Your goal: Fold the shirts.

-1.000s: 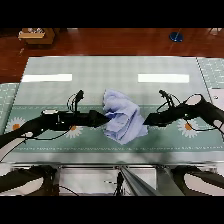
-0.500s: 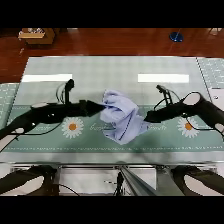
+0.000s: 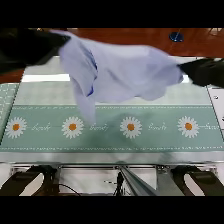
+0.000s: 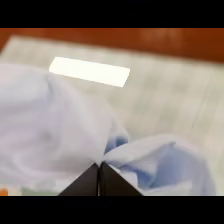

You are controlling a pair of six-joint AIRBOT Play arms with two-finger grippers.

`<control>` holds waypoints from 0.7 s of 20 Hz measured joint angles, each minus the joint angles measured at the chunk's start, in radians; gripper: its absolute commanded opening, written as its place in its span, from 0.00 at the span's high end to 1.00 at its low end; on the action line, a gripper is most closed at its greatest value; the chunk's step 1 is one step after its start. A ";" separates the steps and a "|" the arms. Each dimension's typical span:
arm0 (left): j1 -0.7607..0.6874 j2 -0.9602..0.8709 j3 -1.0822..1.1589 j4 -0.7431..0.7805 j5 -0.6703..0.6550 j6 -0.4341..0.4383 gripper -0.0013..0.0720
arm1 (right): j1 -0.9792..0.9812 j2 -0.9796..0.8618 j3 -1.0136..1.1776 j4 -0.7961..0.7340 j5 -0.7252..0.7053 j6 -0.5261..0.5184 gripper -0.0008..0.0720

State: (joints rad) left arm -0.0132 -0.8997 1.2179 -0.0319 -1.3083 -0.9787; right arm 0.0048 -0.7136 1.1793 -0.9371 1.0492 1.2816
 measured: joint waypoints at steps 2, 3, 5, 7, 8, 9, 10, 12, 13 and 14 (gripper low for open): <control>0.004 0.052 0.138 0.124 -0.004 -0.088 0.95 | -0.001 0.030 0.097 -0.026 -0.001 0.024 0.98; 0.005 0.074 0.196 0.195 -0.011 -0.134 0.95 | -0.002 0.038 0.139 -0.042 0.002 0.037 0.98; 0.007 0.119 0.293 0.338 -0.045 -0.230 0.95 | -0.003 0.050 0.220 -0.067 0.019 0.061 0.98; 0.007 0.163 0.348 0.470 -0.100 -0.323 0.95 | -0.003 0.056 0.288 -0.101 0.058 0.085 0.98; 0.008 0.186 0.365 0.530 -0.133 -0.369 0.95 | -0.003 0.058 0.319 -0.119 0.092 0.101 0.98; 0.008 0.206 0.377 0.572 -0.166 -0.409 0.95 | -0.003 0.060 0.347 -0.135 0.130 0.114 0.98; 0.008 0.227 0.386 0.611 -0.200 -0.448 0.95 | -0.003 0.061 0.371 -0.151 0.173 0.127 0.98; 0.008 0.263 0.397 0.673 -0.250 -0.517 0.95 | -0.003 0.061 0.418 -0.170 0.253 0.148 0.98; 0.008 0.278 0.401 0.691 -0.271 -0.546 0.95 | -0.003 0.062 0.442 -0.178 0.288 0.155 0.98; 0.008 0.292 0.403 0.708 -0.290 -0.579 0.95 | -0.003 0.062 0.462 -0.184 0.315 0.163 0.98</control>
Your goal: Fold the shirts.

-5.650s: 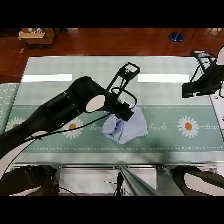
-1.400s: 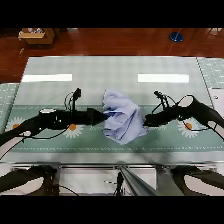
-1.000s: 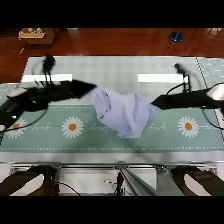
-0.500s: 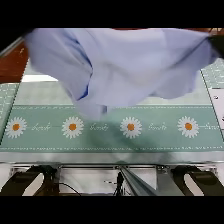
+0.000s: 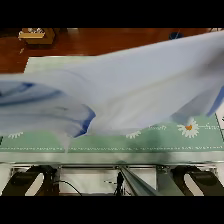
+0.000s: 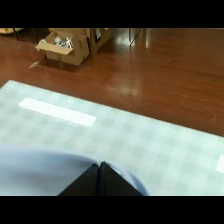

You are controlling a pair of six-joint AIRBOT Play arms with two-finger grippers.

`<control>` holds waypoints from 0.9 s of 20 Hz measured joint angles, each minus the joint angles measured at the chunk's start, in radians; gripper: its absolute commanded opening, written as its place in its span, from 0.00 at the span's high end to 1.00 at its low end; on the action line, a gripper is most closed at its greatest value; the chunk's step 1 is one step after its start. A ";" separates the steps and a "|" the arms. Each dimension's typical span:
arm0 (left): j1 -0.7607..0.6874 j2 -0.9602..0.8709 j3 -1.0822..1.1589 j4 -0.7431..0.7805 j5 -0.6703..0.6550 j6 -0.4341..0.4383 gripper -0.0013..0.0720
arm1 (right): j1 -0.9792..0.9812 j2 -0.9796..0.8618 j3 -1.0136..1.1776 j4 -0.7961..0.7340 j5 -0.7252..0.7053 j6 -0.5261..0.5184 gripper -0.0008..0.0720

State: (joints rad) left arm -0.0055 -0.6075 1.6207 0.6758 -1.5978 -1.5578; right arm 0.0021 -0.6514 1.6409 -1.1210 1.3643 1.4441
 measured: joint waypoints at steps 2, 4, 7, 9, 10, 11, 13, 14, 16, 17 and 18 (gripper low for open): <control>0.000 0.018 0.003 0.018 -0.047 -0.060 0.95 | 0.000 -0.001 0.028 -0.005 0.053 0.017 0.98; 0.000 0.027 -0.001 0.041 -0.091 -0.109 0.95 | 0.000 -0.017 0.043 -0.008 0.133 0.039 0.98; 0.000 0.034 -0.037 0.057 -0.138 -0.153 0.95 | 0.000 -0.085 0.053 0.011 0.274 0.061 0.98; 0.000 0.034 -0.095 0.064 -0.156 -0.163 0.95 | 0.003 -0.157 0.056 0.038 0.314 0.055 0.98; 0.000 0.035 -0.130 0.064 -0.155 -0.162 0.95 | 0.010 -0.199 0.057 0.042 0.315 0.045 0.98; 0.000 0.036 -0.173 0.067 -0.155 -0.153 0.95 | 0.023 -0.249 0.057 0.045 0.312 0.032 0.98; 0.000 0.036 -0.268 0.075 -0.140 -0.117 0.95 | 0.057 -0.358 0.058 0.045 0.275 -0.005 0.98; 0.000 0.036 -0.318 0.088 -0.128 -0.093 0.95 | 0.076 -0.413 0.058 0.039 0.249 -0.028 0.98; 0.000 0.035 -0.420 0.137 -0.090 -0.036 0.95 | 0.112 -0.531 0.058 0.011 0.164 -0.081 0.98; 0.000 0.035 -0.467 0.172 -0.068 -0.007 0.95 | 0.124 -0.582 0.058 -0.005 0.114 -0.099 0.98; 0.000 0.036 -0.516 0.209 -0.034 0.021 0.95 | 0.134 -0.634 0.058 -0.015 0.058 -0.114 0.98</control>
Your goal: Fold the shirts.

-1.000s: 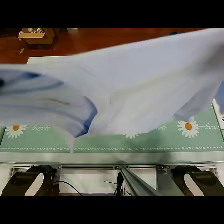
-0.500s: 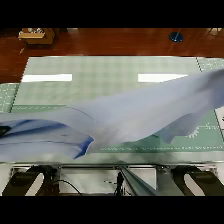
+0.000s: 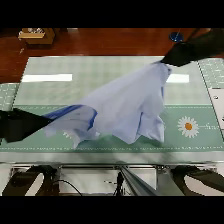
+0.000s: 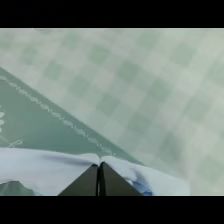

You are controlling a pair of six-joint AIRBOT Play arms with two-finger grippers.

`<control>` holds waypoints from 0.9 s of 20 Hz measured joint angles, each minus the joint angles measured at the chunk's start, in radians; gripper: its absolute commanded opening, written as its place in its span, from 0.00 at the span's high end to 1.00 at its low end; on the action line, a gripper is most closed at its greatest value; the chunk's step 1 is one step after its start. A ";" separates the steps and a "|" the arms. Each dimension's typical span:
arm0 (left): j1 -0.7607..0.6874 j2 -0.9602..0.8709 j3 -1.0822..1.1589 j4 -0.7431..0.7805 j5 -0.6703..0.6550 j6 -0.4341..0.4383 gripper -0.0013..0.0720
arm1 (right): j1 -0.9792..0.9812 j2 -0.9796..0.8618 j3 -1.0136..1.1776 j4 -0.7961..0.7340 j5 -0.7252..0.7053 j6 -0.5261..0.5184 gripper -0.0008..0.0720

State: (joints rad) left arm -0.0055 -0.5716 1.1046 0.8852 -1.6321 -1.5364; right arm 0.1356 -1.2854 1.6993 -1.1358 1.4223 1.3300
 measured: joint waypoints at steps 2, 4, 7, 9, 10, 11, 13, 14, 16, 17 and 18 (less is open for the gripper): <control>0.000 0.000 -0.088 0.078 0.091 0.040 0.95 | 0.011 -0.084 0.000 -0.013 -0.108 -0.019 0.98; 0.000 -0.002 -0.175 0.126 0.200 0.071 0.95 | 0.017 -0.159 0.000 -0.009 -0.218 -0.030 0.98; 0.000 -0.025 -0.304 0.165 0.355 0.101 0.95 | 0.021 -0.243 0.000 0.033 -0.341 -0.040 0.98; 0.000 -0.055 -0.378 0.175 0.446 0.110 0.95 | 0.023 -0.292 0.000 0.060 -0.407 -0.047 0.98; 0.000 -0.071 -0.409 0.179 0.491 0.113 0.95 | 0.023 -0.316 0.000 0.069 -0.440 -0.054 0.98; 0.000 -0.091 -0.437 0.182 0.532 0.116 0.95 | 0.023 -0.339 0.000 0.075 -0.469 -0.062 0.98; -0.001 -0.133 -0.476 0.186 0.594 0.119 0.95 | 0.024 -0.378 0.000 0.089 -0.519 -0.074 0.98; -0.001 -0.155 -0.488 0.188 0.621 0.120 0.95 | 0.024 -0.399 0.000 0.095 -0.538 -0.078 0.97; -0.001 -0.202 -0.505 0.188 0.669 0.124 0.95 | 0.024 -0.436 0.000 0.104 -0.562 -0.082 0.97; -0.001 -0.224 -0.510 0.188 0.687 0.125 0.95 | 0.024 -0.452 0.000 0.106 -0.566 -0.085 0.97; -0.001 -0.244 -0.513 0.187 0.703 0.127 0.95 | 0.024 -0.467 0.000 0.109 -0.568 -0.085 0.97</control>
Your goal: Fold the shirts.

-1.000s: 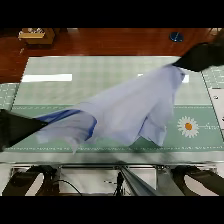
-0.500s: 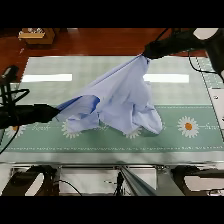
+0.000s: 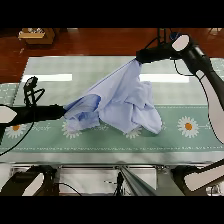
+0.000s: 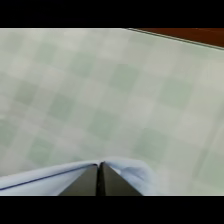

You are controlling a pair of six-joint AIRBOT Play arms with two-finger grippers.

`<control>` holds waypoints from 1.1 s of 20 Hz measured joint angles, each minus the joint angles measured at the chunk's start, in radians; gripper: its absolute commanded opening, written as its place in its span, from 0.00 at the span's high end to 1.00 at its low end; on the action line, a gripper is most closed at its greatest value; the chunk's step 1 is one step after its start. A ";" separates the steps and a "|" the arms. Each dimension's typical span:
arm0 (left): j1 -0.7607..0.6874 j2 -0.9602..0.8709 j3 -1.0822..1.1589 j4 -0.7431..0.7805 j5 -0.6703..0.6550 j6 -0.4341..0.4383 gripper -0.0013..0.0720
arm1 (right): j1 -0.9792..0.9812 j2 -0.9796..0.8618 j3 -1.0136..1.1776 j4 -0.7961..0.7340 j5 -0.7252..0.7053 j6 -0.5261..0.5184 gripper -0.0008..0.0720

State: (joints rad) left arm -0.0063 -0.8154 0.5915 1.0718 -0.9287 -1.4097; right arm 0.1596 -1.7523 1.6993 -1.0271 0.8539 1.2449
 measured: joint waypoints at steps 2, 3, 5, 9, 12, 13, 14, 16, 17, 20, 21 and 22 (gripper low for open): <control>0.000 -0.039 -0.005 -0.003 0.023 0.001 0.95 | 0.000 -0.018 0.000 0.006 0.002 -0.003 0.66; 0.000 -0.053 -0.006 0.001 0.025 0.003 0.95 | -0.002 -0.018 0.000 0.005 -0.006 -0.004 0.57; 0.001 -0.072 -0.008 0.008 0.041 0.004 0.95 | -0.013 0.004 0.001 0.010 0.008 -0.004 0.57; 0.000 -0.090 -0.009 -0.003 0.048 0.003 0.95 | -0.074 0.122 0.001 -0.177 0.149 -0.005 0.49; 0.000 -0.093 -0.009 -0.007 0.050 0.003 0.95 | -0.173 0.191 -0.014 -0.362 0.417 0.014 0.43; 0.000 -0.094 -0.009 -0.009 0.052 0.003 0.95 | -0.218 0.208 -0.039 -0.399 0.500 0.022 0.43; 0.000 -0.095 -0.009 -0.009 0.052 0.004 0.95 | -0.269 0.229 -0.084 -0.396 0.576 0.031 0.43; 0.000 -0.095 -0.009 -0.009 0.053 0.008 0.95 | -0.354 0.281 -0.207 -0.326 0.672 0.035 0.43; 0.000 -0.095 -0.009 -0.009 0.053 0.010 0.95 | -0.391 0.318 -0.290 -0.306 0.693 0.036 0.43; 0.000 -0.095 -0.009 -0.009 0.054 0.014 0.95 | -0.455 0.454 -0.555 -0.257 0.676 0.027 0.14; 0.000 -0.095 -0.009 -0.010 0.054 0.014 0.95 | -0.468 0.503 -0.652 -0.245 0.647 0.023 0.14; 0.000 -0.095 -0.009 -0.009 0.054 0.014 0.95 | -0.478 0.543 -0.739 -0.235 0.610 0.023 0.14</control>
State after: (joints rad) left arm -0.0063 -0.9104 0.5827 1.0626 -0.8745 -1.3952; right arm -0.3180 -1.2091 0.9600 -1.2625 1.4635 1.2682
